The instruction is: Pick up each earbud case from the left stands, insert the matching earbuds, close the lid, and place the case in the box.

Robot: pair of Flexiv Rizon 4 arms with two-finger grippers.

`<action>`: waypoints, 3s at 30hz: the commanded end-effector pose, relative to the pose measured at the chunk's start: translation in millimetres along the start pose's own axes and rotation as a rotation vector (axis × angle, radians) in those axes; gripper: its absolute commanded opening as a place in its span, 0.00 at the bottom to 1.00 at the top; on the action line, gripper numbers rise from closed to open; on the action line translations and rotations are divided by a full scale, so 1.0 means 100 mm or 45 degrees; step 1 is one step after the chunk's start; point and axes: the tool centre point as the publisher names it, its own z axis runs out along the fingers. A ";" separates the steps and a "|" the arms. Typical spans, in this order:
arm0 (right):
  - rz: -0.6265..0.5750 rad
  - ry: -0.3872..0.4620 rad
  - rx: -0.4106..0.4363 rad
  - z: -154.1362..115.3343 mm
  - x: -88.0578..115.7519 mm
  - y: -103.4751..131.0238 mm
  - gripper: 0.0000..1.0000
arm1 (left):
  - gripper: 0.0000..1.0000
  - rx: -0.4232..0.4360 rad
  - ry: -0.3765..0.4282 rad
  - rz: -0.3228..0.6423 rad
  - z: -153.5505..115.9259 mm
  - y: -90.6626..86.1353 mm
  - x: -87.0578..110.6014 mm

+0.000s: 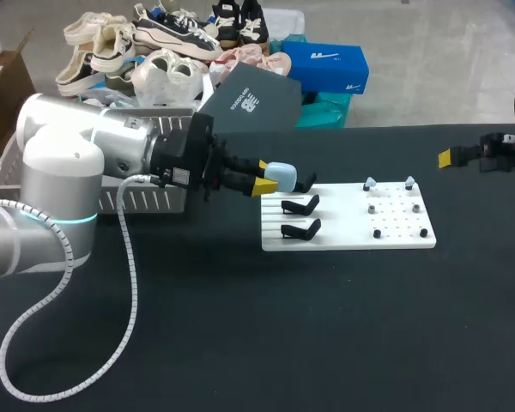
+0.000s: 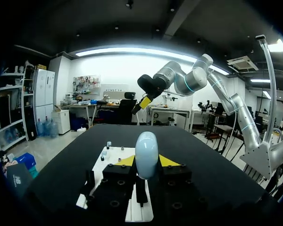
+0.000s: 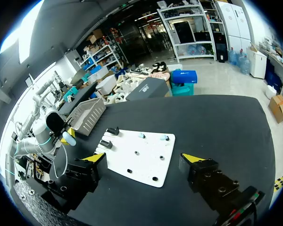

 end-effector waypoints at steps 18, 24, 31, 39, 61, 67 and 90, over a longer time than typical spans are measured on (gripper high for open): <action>-0.001 0.003 -0.001 0.00 0.00 -0.01 1.00 | 0.00 -0.219 -0.001 0.004 -0.01 -0.16 -0.01; -0.001 0.003 -0.001 0.00 0.00 -0.01 1.00 | 0.00 -0.154 -0.046 0.071 0.15 -0.20 -0.07; -0.001 0.003 -0.001 0.00 0.00 -0.01 1.00 | 0.00 -0.079 -0.108 0.167 0.41 -0.17 -0.13; -0.001 0.003 -0.001 0.00 0.00 -0.01 1.00 | 0.00 -0.048 -0.160 0.169 0.57 -0.06 -0.05; -0.300 0.006 -0.146 -0.04 0.24 0.94 1.00 | 0.00 -0.087 -0.163 0.122 0.69 -0.01 0.10; -0.321 0.065 -0.174 0.06 0.38 1.09 1.00 | 0.00 -0.078 -0.147 0.162 0.68 -0.03 0.12; -0.352 0.210 -0.239 0.57 0.59 1.58 1.00 | 0.00 -0.062 -0.152 0.176 0.71 -0.04 0.13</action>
